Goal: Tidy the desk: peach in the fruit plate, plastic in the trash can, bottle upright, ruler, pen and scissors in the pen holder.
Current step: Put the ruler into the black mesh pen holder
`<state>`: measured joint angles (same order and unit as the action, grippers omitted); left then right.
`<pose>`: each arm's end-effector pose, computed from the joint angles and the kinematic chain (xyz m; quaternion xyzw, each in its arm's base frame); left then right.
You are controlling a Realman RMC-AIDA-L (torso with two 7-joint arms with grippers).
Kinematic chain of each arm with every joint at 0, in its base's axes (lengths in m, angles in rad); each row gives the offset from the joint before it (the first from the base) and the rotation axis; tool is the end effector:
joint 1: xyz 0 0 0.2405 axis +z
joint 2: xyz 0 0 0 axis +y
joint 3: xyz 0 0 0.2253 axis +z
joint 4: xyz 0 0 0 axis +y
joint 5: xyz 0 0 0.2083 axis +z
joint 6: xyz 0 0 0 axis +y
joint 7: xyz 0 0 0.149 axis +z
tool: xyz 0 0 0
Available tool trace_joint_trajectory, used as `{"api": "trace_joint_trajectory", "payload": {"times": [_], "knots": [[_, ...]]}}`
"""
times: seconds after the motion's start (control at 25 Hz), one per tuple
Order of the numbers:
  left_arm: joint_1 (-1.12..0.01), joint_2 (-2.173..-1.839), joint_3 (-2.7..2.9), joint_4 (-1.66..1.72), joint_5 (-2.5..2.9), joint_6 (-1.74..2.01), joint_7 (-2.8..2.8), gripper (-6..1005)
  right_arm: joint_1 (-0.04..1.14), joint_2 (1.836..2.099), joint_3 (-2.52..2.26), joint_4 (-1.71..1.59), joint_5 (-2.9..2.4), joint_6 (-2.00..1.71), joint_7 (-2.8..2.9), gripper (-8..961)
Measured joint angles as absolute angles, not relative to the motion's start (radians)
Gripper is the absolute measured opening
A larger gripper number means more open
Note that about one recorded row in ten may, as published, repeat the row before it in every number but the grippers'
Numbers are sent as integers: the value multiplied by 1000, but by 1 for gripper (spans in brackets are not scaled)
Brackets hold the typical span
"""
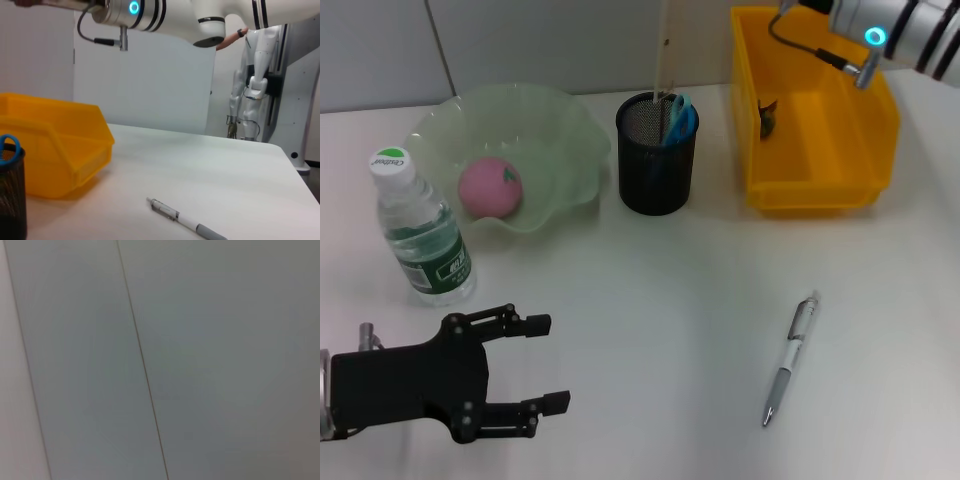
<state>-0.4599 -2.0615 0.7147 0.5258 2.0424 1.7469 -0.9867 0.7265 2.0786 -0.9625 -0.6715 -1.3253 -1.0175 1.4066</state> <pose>-0.2500 0.2587 -0.0087 -0.9605 -0.0796 -0.2609 0.0555 0.1295 0.4314 0.0441 -0.8360 0.2091 0.4006 0.3113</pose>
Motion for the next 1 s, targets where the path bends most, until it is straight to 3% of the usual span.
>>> {"api": "trace_joint_trajectory", "payload": {"times": [1.0], "knots": [[-450, -2063, 695, 526, 2029, 1748, -989, 834, 821, 2083, -964, -414, -1262, -956, 1164, 381]]}}
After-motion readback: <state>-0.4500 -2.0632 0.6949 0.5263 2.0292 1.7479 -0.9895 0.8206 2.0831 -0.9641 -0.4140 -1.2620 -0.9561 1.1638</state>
